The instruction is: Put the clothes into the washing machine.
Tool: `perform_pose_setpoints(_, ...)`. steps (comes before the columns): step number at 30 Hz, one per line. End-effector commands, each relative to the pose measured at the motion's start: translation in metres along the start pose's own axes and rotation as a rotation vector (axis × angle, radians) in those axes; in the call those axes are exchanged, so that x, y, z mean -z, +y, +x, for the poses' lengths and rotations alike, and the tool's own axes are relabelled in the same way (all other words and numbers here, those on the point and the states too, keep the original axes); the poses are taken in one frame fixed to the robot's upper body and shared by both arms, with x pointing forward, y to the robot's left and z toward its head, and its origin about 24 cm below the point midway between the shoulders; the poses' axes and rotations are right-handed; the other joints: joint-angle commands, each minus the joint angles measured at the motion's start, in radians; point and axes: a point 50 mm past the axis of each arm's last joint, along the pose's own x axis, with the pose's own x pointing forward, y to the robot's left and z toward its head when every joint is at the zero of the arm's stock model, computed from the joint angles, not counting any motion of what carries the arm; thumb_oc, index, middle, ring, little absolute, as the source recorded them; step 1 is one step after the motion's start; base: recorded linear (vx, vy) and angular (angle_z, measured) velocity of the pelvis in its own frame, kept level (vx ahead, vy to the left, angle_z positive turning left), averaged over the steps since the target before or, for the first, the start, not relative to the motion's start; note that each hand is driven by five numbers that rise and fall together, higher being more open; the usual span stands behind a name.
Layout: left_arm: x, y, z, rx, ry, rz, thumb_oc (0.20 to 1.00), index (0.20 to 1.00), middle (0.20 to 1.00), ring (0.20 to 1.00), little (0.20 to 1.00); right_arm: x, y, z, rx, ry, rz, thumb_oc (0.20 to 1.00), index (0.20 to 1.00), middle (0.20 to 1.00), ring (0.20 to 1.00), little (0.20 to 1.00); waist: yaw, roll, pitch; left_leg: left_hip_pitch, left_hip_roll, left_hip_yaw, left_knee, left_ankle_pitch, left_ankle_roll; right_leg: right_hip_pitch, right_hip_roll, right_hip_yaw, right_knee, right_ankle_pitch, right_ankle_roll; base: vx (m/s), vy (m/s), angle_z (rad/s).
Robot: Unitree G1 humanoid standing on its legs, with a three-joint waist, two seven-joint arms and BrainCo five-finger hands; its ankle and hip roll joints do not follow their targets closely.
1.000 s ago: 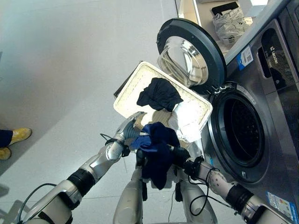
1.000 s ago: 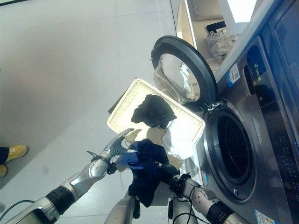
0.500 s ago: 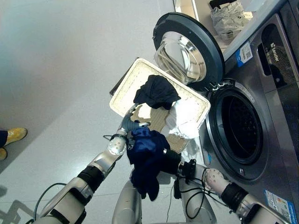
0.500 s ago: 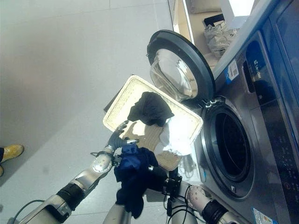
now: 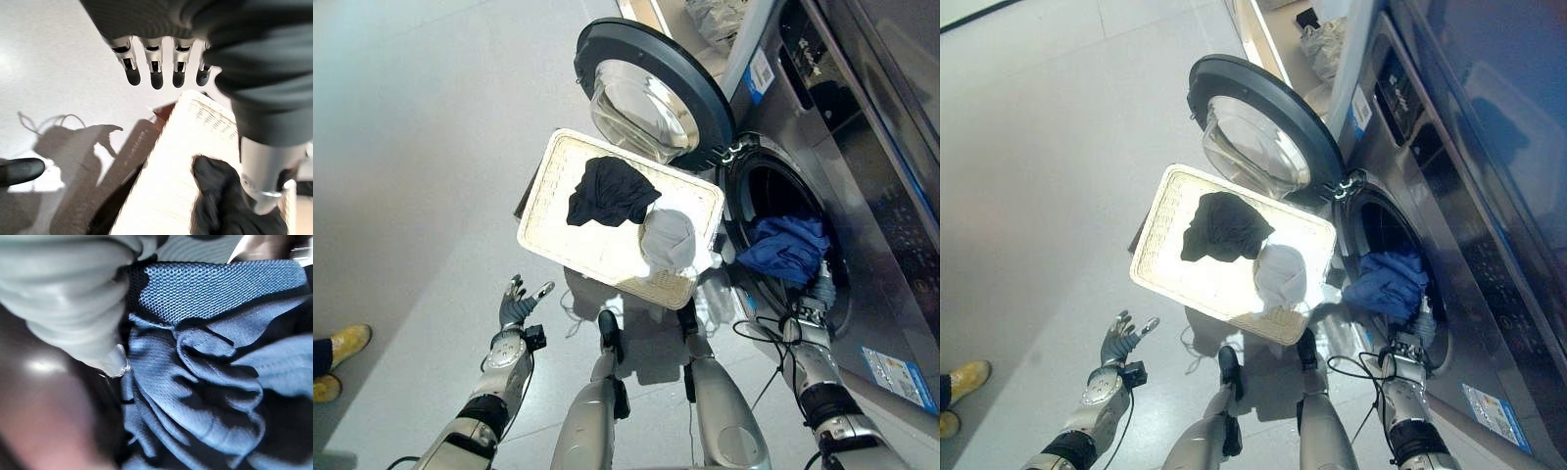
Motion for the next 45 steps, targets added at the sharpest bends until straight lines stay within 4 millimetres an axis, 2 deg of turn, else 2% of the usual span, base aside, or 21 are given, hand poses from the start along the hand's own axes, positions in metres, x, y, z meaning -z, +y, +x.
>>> perform_pose_setpoints(1,-0.007,0.006,0.005,-0.026,-0.037,-0.061,1.000,1.000,1.000,1.000,1.000,-0.064,0.035,0.020,-0.004,-0.371,0.044,0.200,0.200,0.200,0.200,0.200,-0.031,0.020,-0.015,-0.048,-0.098,-0.004,0.112,-0.124,0.034,-0.070,0.028,-0.034,0.166,-0.152,0.013,0.05,0.008,-0.05)
perform_pose_setpoints(5,-0.007,0.003,0.008,0.010,-0.019,-0.062,1.000,1.000,1.000,1.000,1.000,-0.120,0.065,0.039,0.135,-0.614,0.060,0.200,0.200,0.200,0.200,0.200,-0.029,0.051,-0.015,-0.090,-0.101,0.000,0.141,-0.119,0.030,-0.116,0.028,-0.024,0.202,-0.163,0.008,0.05,-0.008,-0.14)
perform_pose_setpoints(6,-0.007,0.002,0.009,0.016,-0.020,-0.062,1.000,1.000,1.000,1.000,1.000,-0.122,0.068,0.040,0.142,-0.623,0.061,0.200,0.200,0.200,0.200,0.200,-0.028,0.054,-0.015,-0.095,-0.102,-0.001,0.143,-0.119,0.030,-0.120,0.028,-0.024,0.205,-0.164,0.008,0.04,-0.046,-0.02)
perform_pose_setpoints(7,-0.011,-0.003,0.010,0.037,-0.028,-0.053,1.000,1.000,1.000,1.000,1.000,-0.138,0.084,0.046,0.161,-0.671,0.059,0.200,0.200,0.200,0.200,0.200,-0.021,0.064,-0.015,-0.120,-0.104,-0.004,0.154,-0.114,0.028,-0.145,0.027,-0.025,0.219,-0.165,0.007,0.03,-0.042,-0.01)
perform_pose_setpoints(8,-0.012,-0.005,0.010,0.043,-0.030,-0.053,1.000,1.000,1.000,1.000,1.000,-0.140,0.088,0.046,0.165,-0.682,0.054,0.200,0.200,0.200,0.200,0.200,-0.019,0.067,-0.015,-0.126,-0.105,-0.005,0.157,-0.114,0.028,-0.151,0.027,-0.026,0.223,-0.166,0.007,0.03,-0.090,-0.05)
perform_pose_setpoints(9,-0.016,-0.010,0.011,0.069,-0.045,-0.041,1.000,1.000,1.000,1.000,1.000,-0.148,0.103,0.051,0.161,-0.698,0.036,0.200,0.200,0.200,0.200,0.200,-0.009,0.077,-0.015,-0.156,-0.109,-0.011,0.169,-0.108,0.028,-0.178,0.026,-0.029,0.238,-0.167,0.006,0.01,-0.079,-0.07)
perform_pose_setpoints(11,-0.020,-0.014,0.011,0.080,-0.054,-0.039,1.000,1.000,1.000,1.000,1.000,-0.151,0.111,0.054,0.151,-0.698,0.037,0.200,0.200,0.200,0.200,0.200,-0.005,0.082,-0.015,-0.175,-0.109,-0.013,0.177,-0.107,0.028,-0.196,0.025,-0.031,0.249,-0.168,0.005,0.00,-0.076,-0.04)
perform_pose_setpoints(15,-0.041,-0.031,0.012,0.160,-0.121,-0.025,1.000,1.000,1.000,1.000,1.000,-0.145,0.153,0.068,0.043,-0.614,0.036,0.200,0.200,0.200,0.200,0.200,0.026,0.106,-0.015,-0.273,-0.111,-0.029,0.196,-0.087,0.028,-0.294,0.032,-0.044,0.303,-0.180,-0.002,0.00,-0.121,-0.07)
perform_pose_setpoints(19,-0.051,-0.040,0.009,0.213,-0.180,-0.011,1.000,1.000,1.000,1.000,1.000,-0.144,0.167,0.072,0.026,-0.574,0.111,0.200,0.200,0.200,0.200,0.200,0.047,0.121,-0.015,-0.340,-0.108,-0.030,0.213,-0.079,0.026,-0.362,0.034,-0.060,0.349,-0.195,-0.008,0.01,-0.124,-0.01)
perform_pose_setpoints(23,-0.058,-0.045,0.004,0.250,-0.234,0.008,1.000,1.000,1.000,1.000,1.000,-0.154,0.178,0.069,0.002,-0.644,0.289,0.200,0.200,0.200,0.200,0.200,0.064,0.131,-0.015,-0.394,-0.107,-0.038,0.240,-0.085,0.022,-0.415,0.031,-0.078,0.406,-0.225,-0.013,0.02,-0.123,0.12)
perform_pose_setpoints(27,-0.061,-0.050,-0.005,0.282,-0.257,0.008,1.000,1.000,1.000,1.000,1.000,-0.177,0.210,0.049,-0.124,-0.884,0.457,0.200,0.200,0.200,0.200,0.200,0.076,0.145,-0.015,-0.434,-0.103,-0.045,0.258,-0.086,0.021,-0.460,0.027,-0.089,0.453,-0.246,-0.015,0.02,-0.041,0.07)
perform_pose_setpoints(28,-0.062,-0.052,-0.006,0.286,-0.261,0.003,1.000,1.000,1.000,1.000,1.000,-0.181,0.222,0.039,-0.175,-0.981,0.451,0.514,0.514,0.514,0.514,0.514,0.077,0.148,-0.015,-0.452,-0.102,-0.047,0.262,-0.079,0.023,-0.479,0.030,-0.088,0.460,-0.237,-0.017,0.00,0.000,0.00)
perform_pose_setpoints(29,-0.062,-0.054,-0.007,0.289,-0.258,0.003,1.000,1.000,1.000,1.000,1.000,-0.183,0.226,0.036,-0.186,-1.010,0.441,1.000,1.000,1.000,1.000,1.000,0.077,0.149,-0.015,-0.450,-0.104,-0.050,0.267,-0.087,0.022,-0.478,0.030,-0.086,0.466,-0.247,-0.017,-0.01,-0.005,0.04)
perform_pose_setpoints(33,-0.067,-0.053,-0.006,0.291,-0.249,-0.009,1.000,1.000,1.000,1.000,1.000,-0.183,0.240,0.037,-0.171,-0.965,0.486,1.000,1.000,1.000,1.000,1.000,0.076,0.153,-0.015,-0.474,-0.103,-0.049,0.287,-0.088,0.022,-0.508,0.035,-0.079,0.492,-0.251,-0.017,0.01,0.004,0.02)
perform_pose_setpoints(36,-0.068,-0.051,-0.005,0.284,-0.253,-0.014,1.000,1.000,1.000,1.000,1.000,-0.180,0.237,0.045,-0.160,-0.891,0.467,1.000,1.000,1.000,1.000,1.000,0.076,0.153,-0.015,-0.481,-0.103,-0.052,0.293,-0.086,0.022,-0.513,0.037,-0.077,0.494,-0.249,-0.019,0.00,0.002,-0.03)
perform_pose_setpoints(39,-0.072,-0.051,-0.005,0.247,-0.272,-0.037,1.000,1.000,1.000,1.000,1.000,-0.152,0.220,0.070,-0.071,-0.583,0.364,1.000,1.000,1.000,1.000,1.000,0.072,0.158,-0.015,-0.481,-0.107,-0.052,0.290,-0.084,0.021,-0.515,0.040,-0.071,0.493,-0.251,-0.021,0.01,0.023,0.01)
perform_pose_setpoints(41,-0.076,-0.050,-0.004,0.228,-0.291,-0.046,1.000,1.000,1.000,1.000,1.000,-0.138,0.213,0.076,-0.034,-0.480,0.340,1.000,1.000,1.000,1.000,1.000,0.074,0.159,-0.015,-0.490,-0.106,-0.050,0.286,-0.073,0.022,-0.523,0.042,-0.072,0.486,-0.239,-0.023,-0.02,0.006,0.00)
perform_pose_setpoints(42,-0.081,-0.047,-0.003,0.184,-0.329,-0.052,1.000,1.000,1.000,1.000,1.000,-0.119,0.201,0.082,0.019,-0.358,0.291,1.000,1.000,1.000,1.000,1.000,0.079,0.158,-0.015,-0.492,-0.104,-0.045,0.278,-0.068,0.022,-0.523,0.044,-0.074,0.478,-0.235,-0.026,0.00,0.000,0.00)
perform_pose_setpoints(43,-0.081,-0.046,-0.004,0.167,-0.340,-0.053,1.000,1.000,1.000,1.000,1.000,-0.115,0.197,0.083,0.029,-0.336,0.284,1.000,1.000,1.000,1.000,1.000,0.078,0.155,-0.015,-0.483,-0.105,-0.046,0.277,-0.076,0.021,-0.514,0.042,-0.075,0.481,-0.246,-0.026,-0.03,-0.017,-0.01)
perform_pose_setpoints(44,-0.089,-0.042,-0.004,0.103,-0.396,-0.058,1.000,1.000,1.000,1.000,1.000,-0.104,0.177,0.086,0.058,-0.279,0.237,1.000,1.000,1.000,1.000,1.000,0.082,0.152,-0.015,-0.492,-0.104,-0.045,0.274,-0.068,0.020,-0.520,0.042,-0.078,0.475,-0.236,-0.026,0.00,0.000,0.00)
perform_pose_setpoints(45,-0.091,-0.042,-0.004,0.092,-0.407,-0.057,1.000,1.000,1.000,1.000,1.000,-0.103,0.174,0.086,0.058,-0.272,0.232,1.000,1.000,1.000,1.000,1.000,0.084,0.152,-0.015,-0.494,-0.103,-0.045,0.273,-0.065,0.020,-0.521,0.043,-0.079,0.473,-0.232,-0.026,-0.02,-0.035,0.00)
